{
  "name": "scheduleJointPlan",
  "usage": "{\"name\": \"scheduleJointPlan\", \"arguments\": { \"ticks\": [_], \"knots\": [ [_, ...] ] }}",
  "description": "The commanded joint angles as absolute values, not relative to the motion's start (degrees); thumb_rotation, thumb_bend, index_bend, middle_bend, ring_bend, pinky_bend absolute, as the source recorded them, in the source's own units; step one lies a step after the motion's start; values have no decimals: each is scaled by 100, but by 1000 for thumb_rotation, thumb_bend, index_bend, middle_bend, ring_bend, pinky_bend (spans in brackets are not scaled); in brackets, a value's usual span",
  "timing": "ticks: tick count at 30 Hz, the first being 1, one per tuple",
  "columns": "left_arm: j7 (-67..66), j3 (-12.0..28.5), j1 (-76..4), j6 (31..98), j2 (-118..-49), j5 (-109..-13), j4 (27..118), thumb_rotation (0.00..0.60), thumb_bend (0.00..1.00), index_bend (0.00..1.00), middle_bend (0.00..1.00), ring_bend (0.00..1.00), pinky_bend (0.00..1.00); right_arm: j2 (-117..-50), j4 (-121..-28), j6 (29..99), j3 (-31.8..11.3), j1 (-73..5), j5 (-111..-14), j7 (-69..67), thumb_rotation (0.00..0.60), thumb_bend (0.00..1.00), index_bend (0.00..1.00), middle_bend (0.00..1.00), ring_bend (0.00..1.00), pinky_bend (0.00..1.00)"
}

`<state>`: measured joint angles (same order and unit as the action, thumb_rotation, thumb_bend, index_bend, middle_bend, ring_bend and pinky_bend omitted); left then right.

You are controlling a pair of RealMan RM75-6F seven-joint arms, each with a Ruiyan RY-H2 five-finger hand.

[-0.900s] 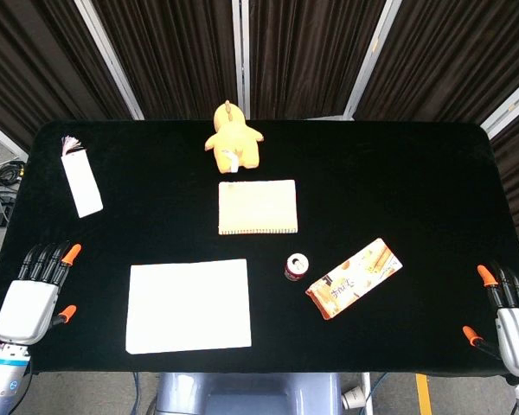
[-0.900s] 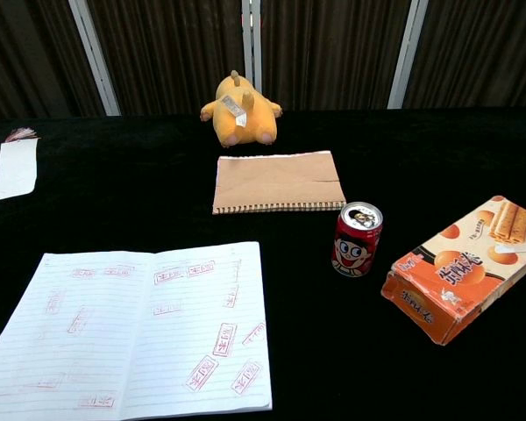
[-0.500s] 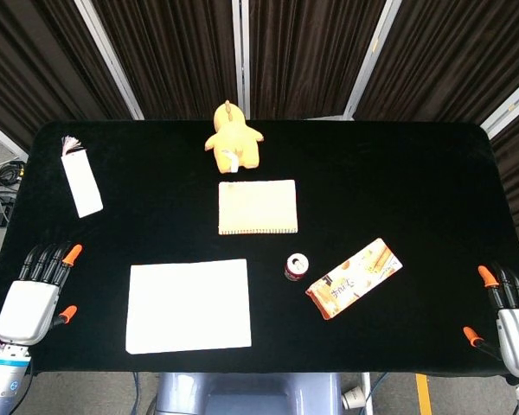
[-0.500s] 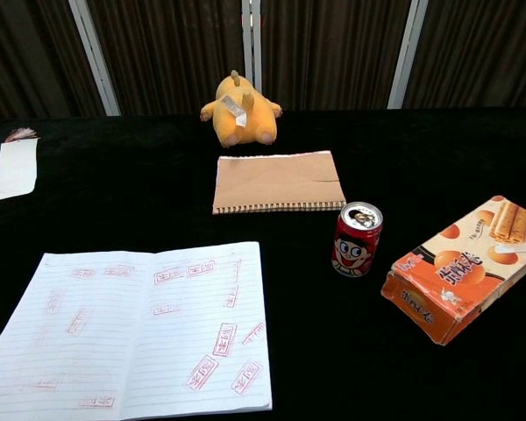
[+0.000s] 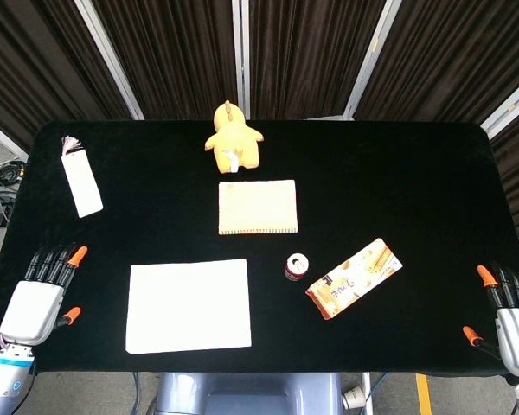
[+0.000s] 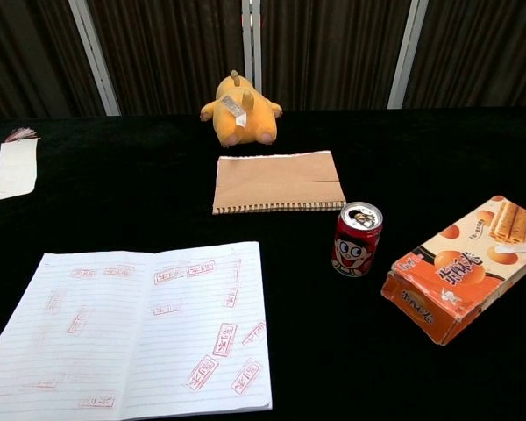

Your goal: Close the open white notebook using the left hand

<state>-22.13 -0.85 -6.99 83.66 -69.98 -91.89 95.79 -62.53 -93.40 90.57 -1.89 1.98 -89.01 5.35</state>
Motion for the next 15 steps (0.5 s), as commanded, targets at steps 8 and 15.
{"name": "scheduleJointPlan", "arguments": {
  "ticks": [8, 15],
  "knots": [
    [-1927, -578, -878, 7956, -7197, -9875, 9138, 600, 0, 0, 0, 0, 0, -6232, -9377, 9102, -187, 213, -8931, 522, 600, 40, 15, 0, 0, 0],
    [-2049, -861, -921, 7546, -7467, -9984, 8805, 600, 18, 0, 0, 0, 0, -6220, -9400, 9144, -187, 229, -8954, 498, 600, 40, 15, 0, 0, 0]
  ]
}}
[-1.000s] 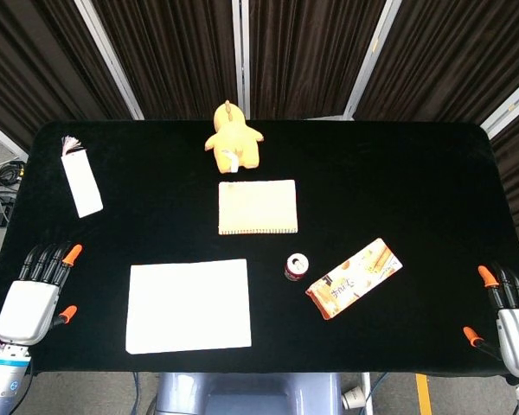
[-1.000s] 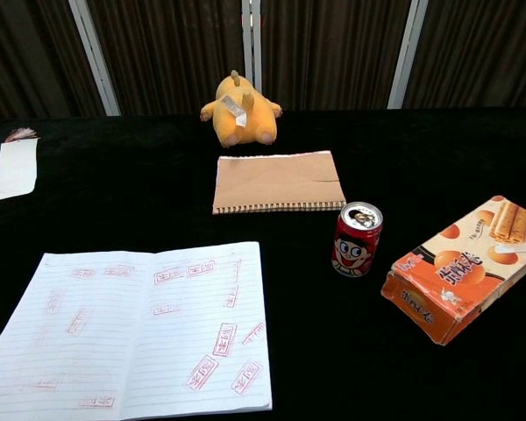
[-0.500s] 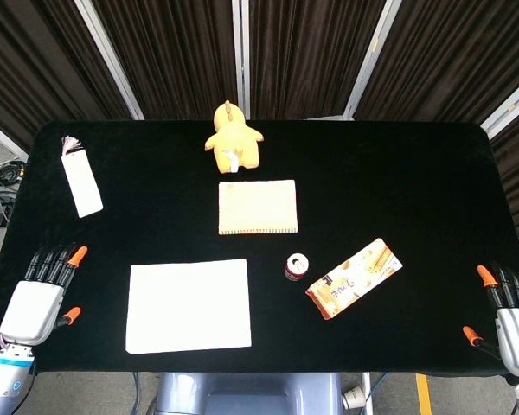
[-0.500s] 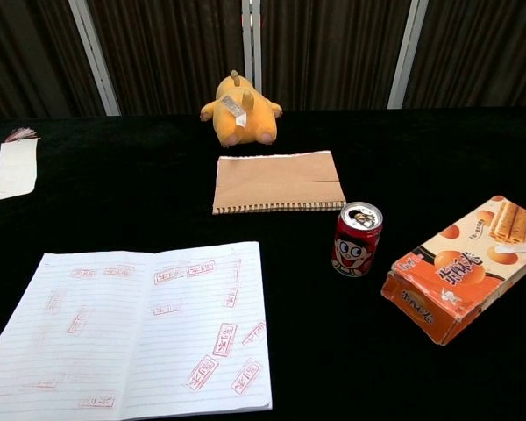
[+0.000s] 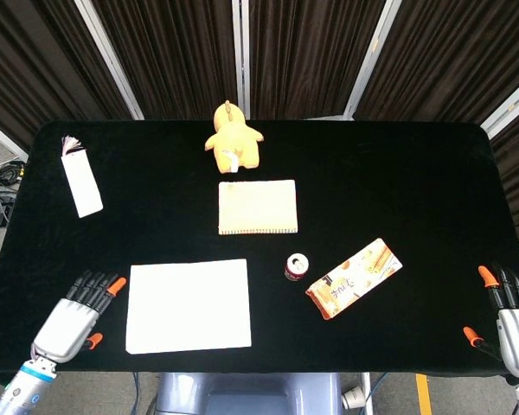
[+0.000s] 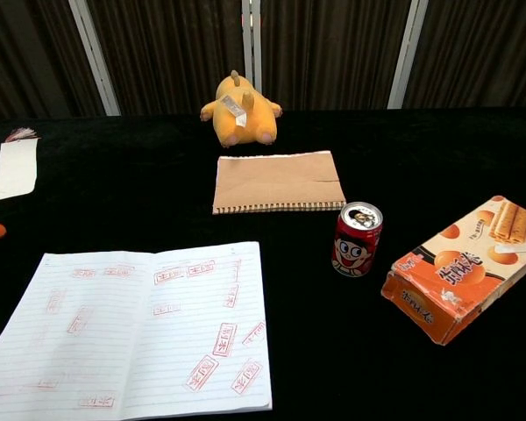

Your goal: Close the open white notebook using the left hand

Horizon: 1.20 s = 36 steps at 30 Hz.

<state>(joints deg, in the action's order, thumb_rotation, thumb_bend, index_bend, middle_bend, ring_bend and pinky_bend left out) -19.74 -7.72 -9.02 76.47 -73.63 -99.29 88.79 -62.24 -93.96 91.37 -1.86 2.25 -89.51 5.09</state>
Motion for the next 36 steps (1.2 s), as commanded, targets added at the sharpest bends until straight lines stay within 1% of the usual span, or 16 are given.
{"name": "scheduleJointPlan", "arguments": {
  "ticks": [1, 8, 15, 21, 29, 36],
  "knots": [
    [-2071, -887, -921, 7521, -7496, -9999, 8789, 600, 18, 0, 0, 0, 0, -6217, -9402, 9145, -187, 230, -8955, 494, 600, 40, 15, 0, 0, 0],
    [-2312, -1045, -942, 7340, -7747, -10174, 8668, 600, 17, 0, 0, 0, 0, -6218, -9391, 9124, -185, 223, -8948, 495, 600, 40, 15, 0, 0, 0],
    [-2633, -1043, -896, 7313, -8077, -10208, 8562, 600, 18, 0, 0, 0, 0, -6209, -9395, 9141, -188, 230, -8956, 473, 600, 40, 15, 0, 0, 0],
    [-2775, -1066, -886, 7301, -8191, -10242, 8584, 600, 18, 0, 0, 0, 0, -6201, -9398, 9153, -193, 234, -8955, 452, 600, 40, 15, 0, 0, 0],
    [-3069, -1018, -922, 7140, -8403, -10172, 8611, 600, 18, 0, 0, 0, 0, -6200, -9409, 9144, -182, 233, -8969, 451, 600, 40, 15, 0, 0, 0],
    [-3252, -898, -971, 7001, -8604, -10012, 8555, 600, 27, 0, 0, 0, 0, -6174, -9416, 9155, -178, 259, -8934, 414, 600, 40, 15, 0, 0, 0]
  ]
}}
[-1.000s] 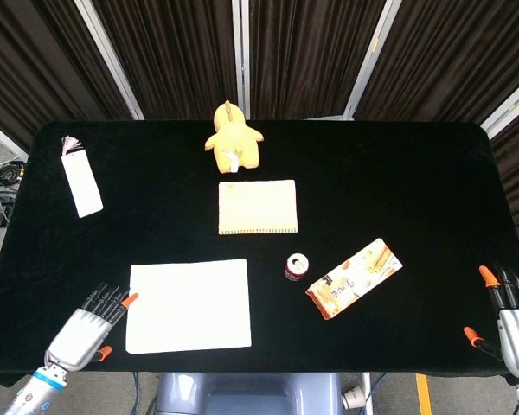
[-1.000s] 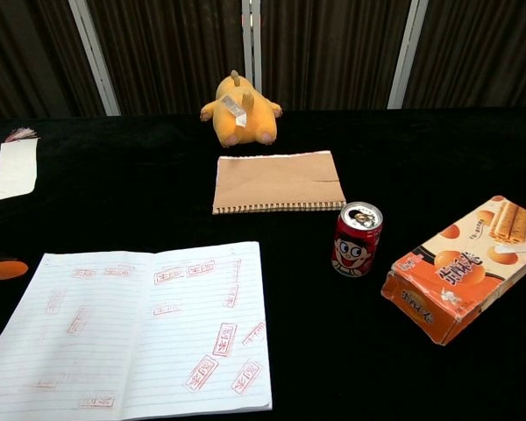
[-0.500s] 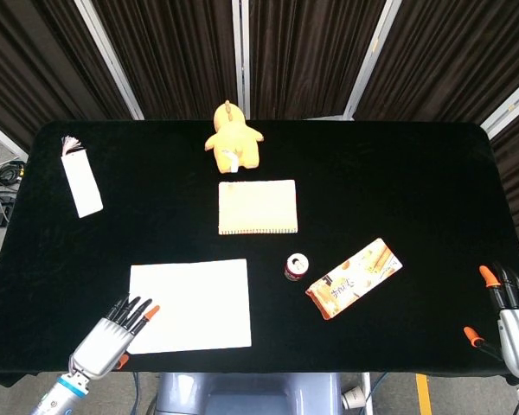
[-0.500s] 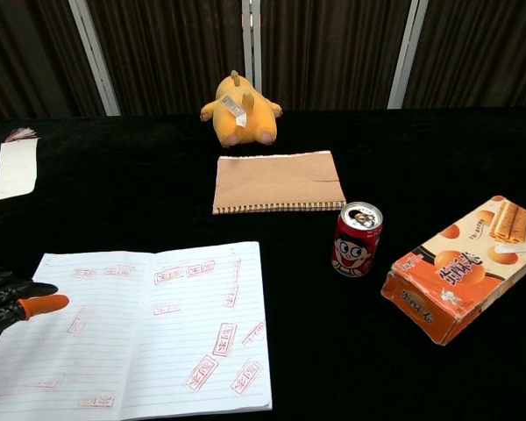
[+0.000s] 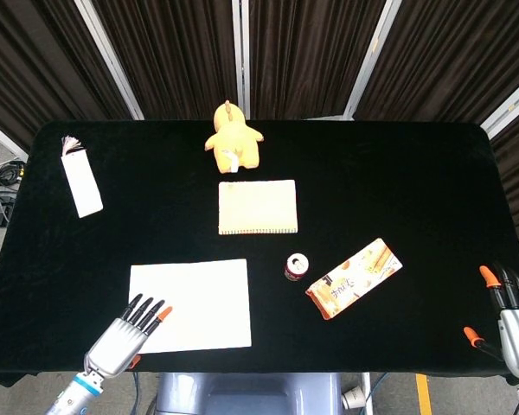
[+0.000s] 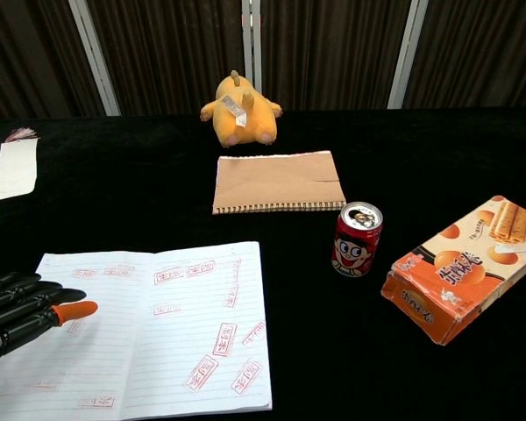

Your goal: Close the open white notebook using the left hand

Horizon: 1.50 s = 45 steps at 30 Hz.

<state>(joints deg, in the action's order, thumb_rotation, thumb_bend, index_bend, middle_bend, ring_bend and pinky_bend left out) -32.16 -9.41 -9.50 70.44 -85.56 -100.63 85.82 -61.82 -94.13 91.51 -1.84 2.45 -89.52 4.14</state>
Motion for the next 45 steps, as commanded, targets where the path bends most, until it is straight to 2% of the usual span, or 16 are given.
{"name": "scheduleJointPlan", "arguments": {
  "ticks": [1, 9, 11, 16, 35, 45],
  "knots": [
    [-3254, -869, -991, 6988, -8634, -9994, 8538, 600, 38, 0, 0, 0, 0, -6170, -9416, 9172, -175, 279, -8916, 416, 600, 40, 15, 0, 0, 0],
    [-3289, -696, -1115, 6987, -8733, -9911, 8397, 600, 332, 0, 0, 0, 0, -6148, -9336, 9388, -139, 489, -8818, 315, 600, 40, 15, 0, 0, 0],
    [-3313, -686, -1135, 6997, -8745, -9917, 8398, 600, 364, 0, 0, 0, 0, -6142, -9333, 9428, -149, 509, -8820, 286, 600, 40, 15, 0, 0, 0],
    [-3384, -661, -1178, 7033, -8743, -9928, 8441, 600, 376, 0, 0, 0, 0, -6144, -9339, 9424, -150, 515, -8834, 300, 600, 40, 15, 0, 0, 0],
    [-3714, -486, -1227, 7915, -8659, -10654, 9008, 600, 373, 0, 0, 0, 0, -6137, -9338, 9215, -205, 365, -8864, 255, 600, 40, 15, 0, 0, 0],
    [-4011, -233, -1346, 7695, -8793, -10400, 9215, 600, 368, 0, 0, 0, 0, -6129, -9410, 9237, -193, 329, -8999, 277, 600, 40, 15, 0, 0, 0]
  ]
}}
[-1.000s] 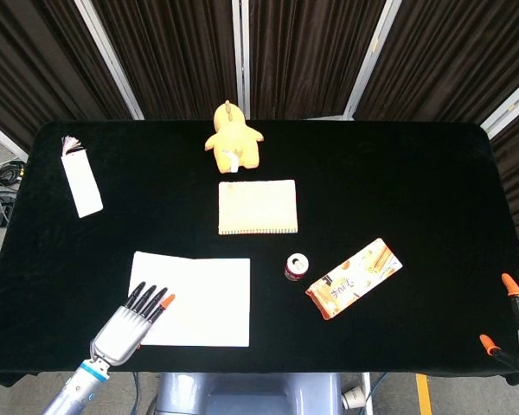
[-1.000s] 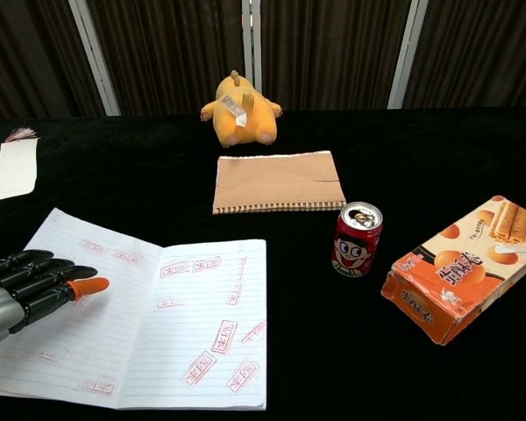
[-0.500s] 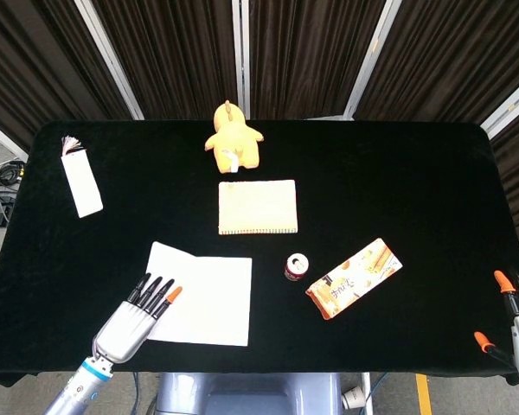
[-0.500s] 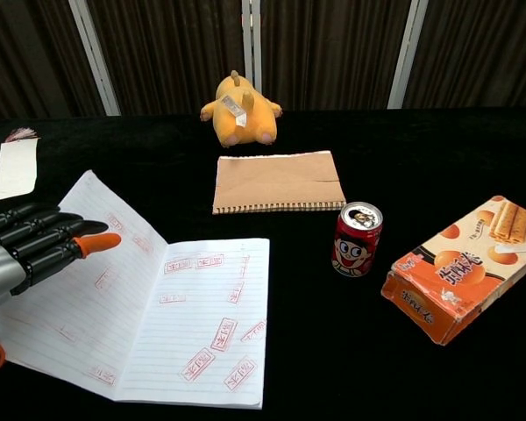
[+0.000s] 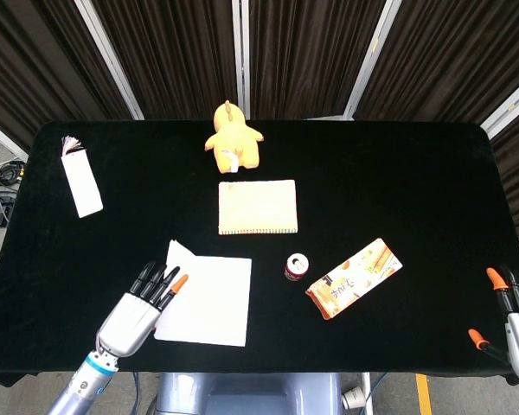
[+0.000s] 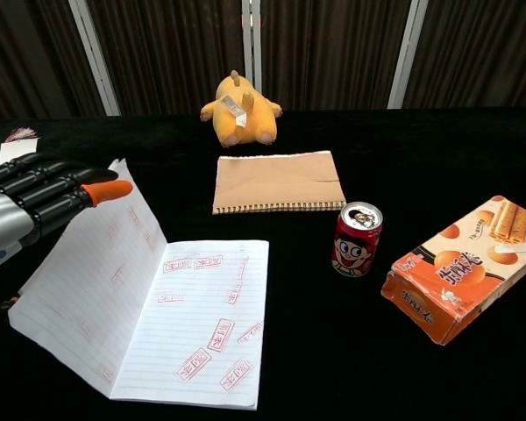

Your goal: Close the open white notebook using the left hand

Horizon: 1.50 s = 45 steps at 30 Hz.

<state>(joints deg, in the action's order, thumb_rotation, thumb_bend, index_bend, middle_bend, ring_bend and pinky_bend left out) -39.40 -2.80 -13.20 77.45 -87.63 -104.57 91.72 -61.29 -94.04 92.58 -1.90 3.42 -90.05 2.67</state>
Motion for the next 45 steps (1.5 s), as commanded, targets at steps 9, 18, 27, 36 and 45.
{"name": "scheduleJointPlan", "arguments": {
  "ticks": [9, 18, 27, 36, 45],
  "knots": [
    [-4021, 201, -1593, 7460, -9016, -10012, 9281, 600, 339, 0, 0, 0, 0, -6148, -9386, 9161, -198, 280, -8992, 273, 600, 40, 15, 0, 0, 0],
    [-4671, 425, -1958, 7083, -9340, -9900, 9380, 600, 335, 0, 0, 0, 0, -6135, -9391, 9179, -202, 287, -8978, 242, 600, 40, 15, 0, 0, 0],
    [-4753, 460, -2090, 7073, -9533, -9808, 9371, 600, 215, 0, 0, 0, 0, -6115, -9398, 9215, -200, 299, -8993, 212, 600, 40, 15, 0, 0, 0],
    [-4498, 339, -1998, 7313, -9309, -9774, 9435, 600, 214, 0, 0, 0, 0, -6105, -9396, 9220, -202, 303, -8980, 192, 600, 40, 15, 0, 0, 0],
    [-4043, -67, -1357, 7727, -8074, -9203, 9975, 600, 197, 0, 0, 0, 0, -6127, -9372, 9176, -197, 279, -8980, 230, 600, 40, 15, 0, 0, 0]
  ]
}}
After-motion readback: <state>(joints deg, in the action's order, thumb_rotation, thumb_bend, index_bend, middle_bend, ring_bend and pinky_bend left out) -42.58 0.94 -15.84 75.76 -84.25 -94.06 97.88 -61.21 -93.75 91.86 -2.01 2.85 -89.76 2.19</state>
